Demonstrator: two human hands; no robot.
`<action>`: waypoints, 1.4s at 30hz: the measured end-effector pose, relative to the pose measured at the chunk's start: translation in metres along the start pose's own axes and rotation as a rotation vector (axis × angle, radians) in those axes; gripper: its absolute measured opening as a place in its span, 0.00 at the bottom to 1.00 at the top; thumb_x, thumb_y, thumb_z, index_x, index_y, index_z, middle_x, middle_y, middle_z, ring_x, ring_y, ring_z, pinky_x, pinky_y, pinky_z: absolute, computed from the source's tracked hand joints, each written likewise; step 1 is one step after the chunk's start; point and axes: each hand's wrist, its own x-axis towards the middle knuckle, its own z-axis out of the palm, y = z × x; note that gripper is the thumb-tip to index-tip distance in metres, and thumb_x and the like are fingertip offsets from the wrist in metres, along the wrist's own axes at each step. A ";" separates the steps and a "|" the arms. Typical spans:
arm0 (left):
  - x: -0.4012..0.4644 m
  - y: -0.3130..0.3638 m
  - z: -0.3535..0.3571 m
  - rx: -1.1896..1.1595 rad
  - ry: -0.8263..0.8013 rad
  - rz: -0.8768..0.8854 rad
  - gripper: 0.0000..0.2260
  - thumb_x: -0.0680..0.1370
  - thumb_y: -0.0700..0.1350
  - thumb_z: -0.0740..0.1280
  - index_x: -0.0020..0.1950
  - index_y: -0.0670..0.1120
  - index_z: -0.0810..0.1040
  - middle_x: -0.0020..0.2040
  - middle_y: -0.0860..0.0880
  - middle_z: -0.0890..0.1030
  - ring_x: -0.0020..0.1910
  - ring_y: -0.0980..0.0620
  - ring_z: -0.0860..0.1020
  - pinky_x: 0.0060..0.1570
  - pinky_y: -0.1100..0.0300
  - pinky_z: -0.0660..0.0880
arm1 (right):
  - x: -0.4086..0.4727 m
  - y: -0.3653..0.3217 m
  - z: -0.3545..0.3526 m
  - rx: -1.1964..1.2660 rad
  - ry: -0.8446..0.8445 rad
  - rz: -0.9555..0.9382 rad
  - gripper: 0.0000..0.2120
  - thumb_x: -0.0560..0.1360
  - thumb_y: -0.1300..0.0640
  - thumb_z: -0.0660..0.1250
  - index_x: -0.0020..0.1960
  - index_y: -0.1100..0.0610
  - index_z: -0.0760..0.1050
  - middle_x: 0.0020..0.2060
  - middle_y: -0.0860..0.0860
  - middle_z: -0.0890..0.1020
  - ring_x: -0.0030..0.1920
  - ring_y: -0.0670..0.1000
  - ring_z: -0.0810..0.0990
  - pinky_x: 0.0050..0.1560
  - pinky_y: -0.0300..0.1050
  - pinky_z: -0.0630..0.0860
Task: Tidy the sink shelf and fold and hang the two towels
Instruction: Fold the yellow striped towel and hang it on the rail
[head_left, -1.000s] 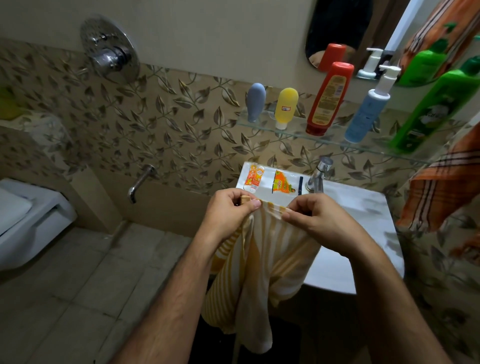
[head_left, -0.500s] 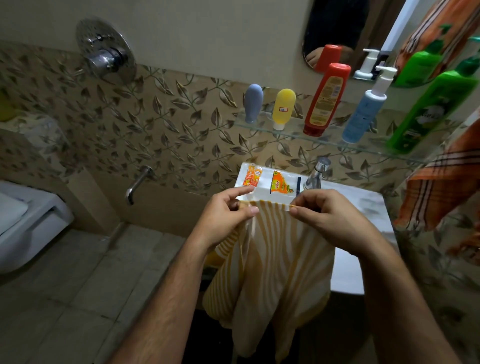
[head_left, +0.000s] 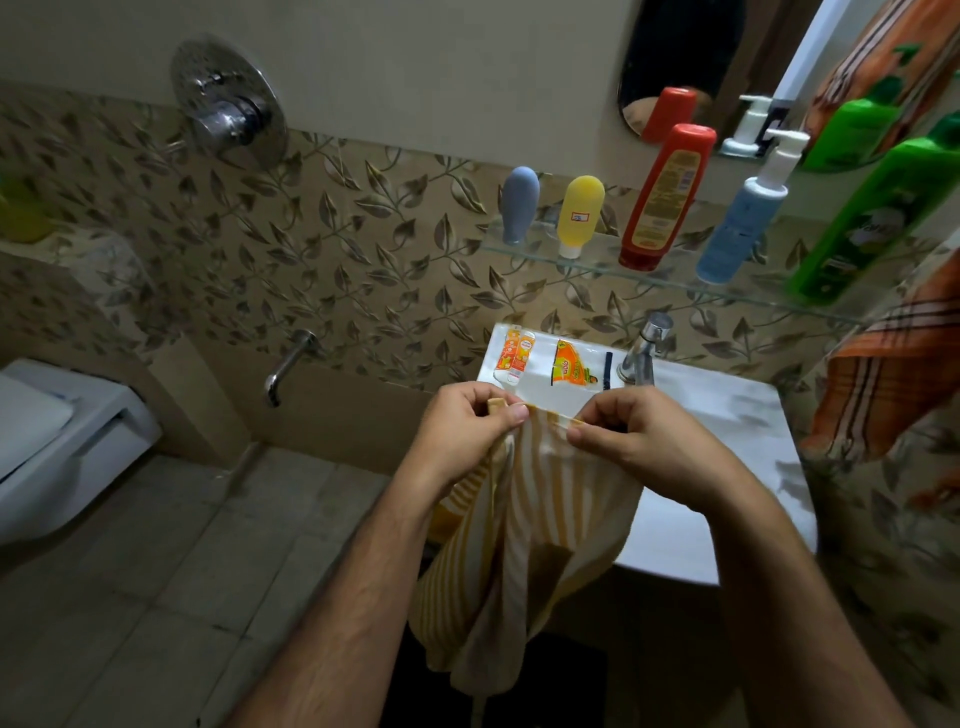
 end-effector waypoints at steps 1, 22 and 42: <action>0.002 -0.001 -0.001 0.004 0.015 -0.011 0.03 0.71 0.46 0.75 0.38 0.53 0.85 0.35 0.55 0.83 0.38 0.55 0.79 0.43 0.56 0.74 | -0.002 0.000 -0.002 -0.016 -0.005 0.013 0.07 0.77 0.53 0.70 0.42 0.56 0.82 0.38 0.56 0.84 0.37 0.50 0.80 0.38 0.44 0.74; -0.021 0.004 -0.016 -0.649 0.063 -0.243 0.02 0.74 0.36 0.70 0.43 0.40 0.78 0.31 0.47 0.82 0.27 0.54 0.80 0.27 0.63 0.76 | -0.006 -0.014 0.026 0.804 -0.063 -0.100 0.17 0.70 0.78 0.64 0.50 0.61 0.83 0.39 0.59 0.86 0.39 0.53 0.86 0.36 0.42 0.80; -0.054 0.014 -0.044 -0.611 -0.002 -0.049 0.08 0.80 0.36 0.62 0.46 0.39 0.80 0.33 0.48 0.83 0.31 0.57 0.80 0.31 0.65 0.77 | 0.013 -0.052 0.114 0.205 0.557 -0.227 0.08 0.75 0.55 0.72 0.38 0.51 0.78 0.30 0.42 0.79 0.35 0.41 0.78 0.34 0.31 0.71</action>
